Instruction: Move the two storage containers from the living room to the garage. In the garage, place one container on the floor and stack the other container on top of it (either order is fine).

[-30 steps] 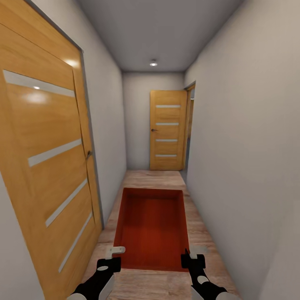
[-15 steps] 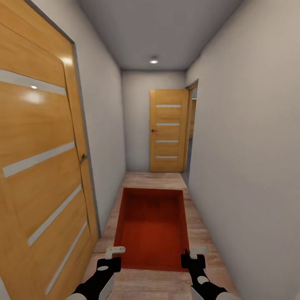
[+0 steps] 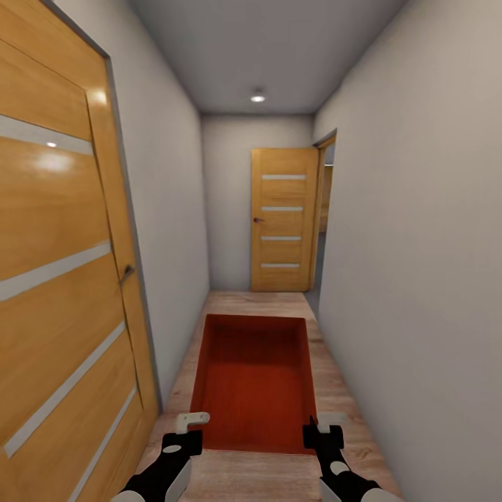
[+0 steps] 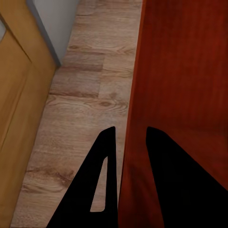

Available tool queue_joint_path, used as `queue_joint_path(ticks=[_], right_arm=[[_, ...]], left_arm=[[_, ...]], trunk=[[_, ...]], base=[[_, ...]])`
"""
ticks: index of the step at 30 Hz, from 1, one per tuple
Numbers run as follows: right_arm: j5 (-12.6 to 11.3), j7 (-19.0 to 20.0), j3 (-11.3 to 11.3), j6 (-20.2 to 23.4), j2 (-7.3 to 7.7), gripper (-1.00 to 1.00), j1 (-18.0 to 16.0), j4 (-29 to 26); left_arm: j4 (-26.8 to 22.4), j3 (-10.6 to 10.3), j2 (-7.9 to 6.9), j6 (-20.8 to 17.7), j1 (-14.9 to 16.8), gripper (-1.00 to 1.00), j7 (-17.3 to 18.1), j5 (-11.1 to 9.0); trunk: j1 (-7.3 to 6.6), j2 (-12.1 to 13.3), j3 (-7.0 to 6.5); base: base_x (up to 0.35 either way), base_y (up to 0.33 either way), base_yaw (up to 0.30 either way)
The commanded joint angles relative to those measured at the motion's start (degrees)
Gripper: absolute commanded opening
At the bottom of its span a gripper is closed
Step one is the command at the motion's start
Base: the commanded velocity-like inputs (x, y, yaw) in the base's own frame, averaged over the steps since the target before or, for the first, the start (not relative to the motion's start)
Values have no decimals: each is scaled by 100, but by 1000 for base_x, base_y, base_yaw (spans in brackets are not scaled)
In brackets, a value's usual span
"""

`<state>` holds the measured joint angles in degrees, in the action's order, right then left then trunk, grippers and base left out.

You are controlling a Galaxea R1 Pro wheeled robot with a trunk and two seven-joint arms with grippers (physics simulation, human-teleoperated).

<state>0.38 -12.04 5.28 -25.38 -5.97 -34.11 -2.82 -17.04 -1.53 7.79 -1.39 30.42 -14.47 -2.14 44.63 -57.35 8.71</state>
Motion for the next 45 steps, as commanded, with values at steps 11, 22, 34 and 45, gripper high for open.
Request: queue_joint_path(ticks=[11, 22, 34, 45], right_arm=[[6, -44, 46, -46, 0, -100, -8, -228], [6, -44, 44, -46, -1, -100, -8, -228], [6, -44, 45, -46, 0, -100, -8, -228], [6, -44, 47, -46, -1, -100, -8, -228]], left_arm=[[16, -101, 3, -37, -1, -100, -29, -138], [17, -101, 3, -43, -1, -100, -29, -138], [16, -101, 3, -40, -1, -100, -29, -138], [18, -101, 3, -38, -1, -100, -29, -138]], trunk=[[4, -6, 9], [4, -6, 9], [4, -6, 9], [4, -6, 9]], base=[[322, 0, 0], [322, 0, 0], [322, 0, 0], [322, 0, 0]])
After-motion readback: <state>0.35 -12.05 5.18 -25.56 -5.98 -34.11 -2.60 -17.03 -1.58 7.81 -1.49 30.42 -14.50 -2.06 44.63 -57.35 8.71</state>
